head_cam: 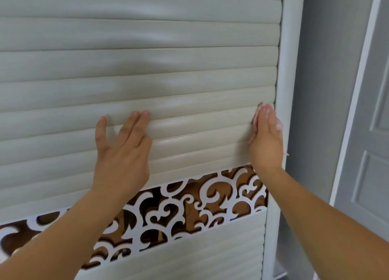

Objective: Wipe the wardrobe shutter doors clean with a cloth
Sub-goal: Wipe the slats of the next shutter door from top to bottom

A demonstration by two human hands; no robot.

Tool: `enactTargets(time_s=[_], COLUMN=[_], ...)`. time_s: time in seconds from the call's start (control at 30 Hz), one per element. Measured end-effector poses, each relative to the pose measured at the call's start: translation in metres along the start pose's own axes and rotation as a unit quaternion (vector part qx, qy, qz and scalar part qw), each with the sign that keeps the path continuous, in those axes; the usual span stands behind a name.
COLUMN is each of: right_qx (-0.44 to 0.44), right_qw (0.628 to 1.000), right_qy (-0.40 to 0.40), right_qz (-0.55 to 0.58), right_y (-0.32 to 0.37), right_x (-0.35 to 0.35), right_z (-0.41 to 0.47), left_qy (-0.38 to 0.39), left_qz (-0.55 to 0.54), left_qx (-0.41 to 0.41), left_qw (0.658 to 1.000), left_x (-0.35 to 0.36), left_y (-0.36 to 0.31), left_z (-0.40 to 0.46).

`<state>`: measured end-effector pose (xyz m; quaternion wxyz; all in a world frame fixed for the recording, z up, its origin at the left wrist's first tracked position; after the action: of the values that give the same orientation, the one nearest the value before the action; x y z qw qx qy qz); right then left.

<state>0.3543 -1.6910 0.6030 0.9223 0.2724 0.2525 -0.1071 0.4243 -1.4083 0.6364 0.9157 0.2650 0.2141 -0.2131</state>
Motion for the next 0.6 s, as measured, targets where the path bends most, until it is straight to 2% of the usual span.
enactTargets(time_s=[0.07, 0.13, 0.2, 0.33, 0.4, 0.47, 0.53, 0.6], right_qx=[0.042, 0.045, -0.009, -0.147, -0.166, -0.097, -0.001, 0.057], right_qw=[0.998, 0.999, 0.998, 0.986, 0.981, 0.991, 0.999, 0.997], right_qy=[-0.011, -0.02, -0.046, -0.006, -0.006, 0.01, -0.007, -0.03], right_qz=[0.034, 0.006, -0.042, -0.074, -0.101, -0.091, -0.031, 0.032], right_y=[0.01, 0.027, 0.038, 0.029, 0.013, -0.002, -0.009, -0.005], right_x=[0.005, 0.01, 0.018, 0.023, 0.015, 0.006, -0.002, -0.005], right_z=[-0.002, -0.016, -0.032, -0.052, -0.042, -0.031, -0.024, -0.024], left_qy=[-0.005, -0.012, -0.015, -0.015, -0.015, -0.012, -0.009, -0.009], left_qz=[0.002, 0.001, -0.004, 0.002, 0.003, 0.005, 0.006, 0.002], left_qx=[0.004, 0.007, 0.006, 0.006, 0.003, 0.005, 0.007, 0.01], left_qw=[1.0, 1.0, 1.0, 1.0, 1.0, 1.0, 1.0, 1.0], left_x=[0.0, 0.0, 0.0, 0.002, 0.002, 0.001, 0.0, 0.0], left_y=[0.002, 0.002, 0.001, -0.001, -0.001, 0.001, 0.003, 0.003], left_z=[0.0, 0.002, 0.003, 0.0, 0.001, 0.001, 0.0, 0.001])
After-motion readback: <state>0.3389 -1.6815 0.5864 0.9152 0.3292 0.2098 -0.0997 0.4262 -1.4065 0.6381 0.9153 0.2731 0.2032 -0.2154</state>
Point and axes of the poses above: each hand's wrist, its own z-axis towards the middle knuckle, its own x-axis out of the palm, y = z × x, the point moved 4 cm from there along z, towards the middle knuckle, and after that the axes turned 4 degrees about y, right-handed, at the moved point
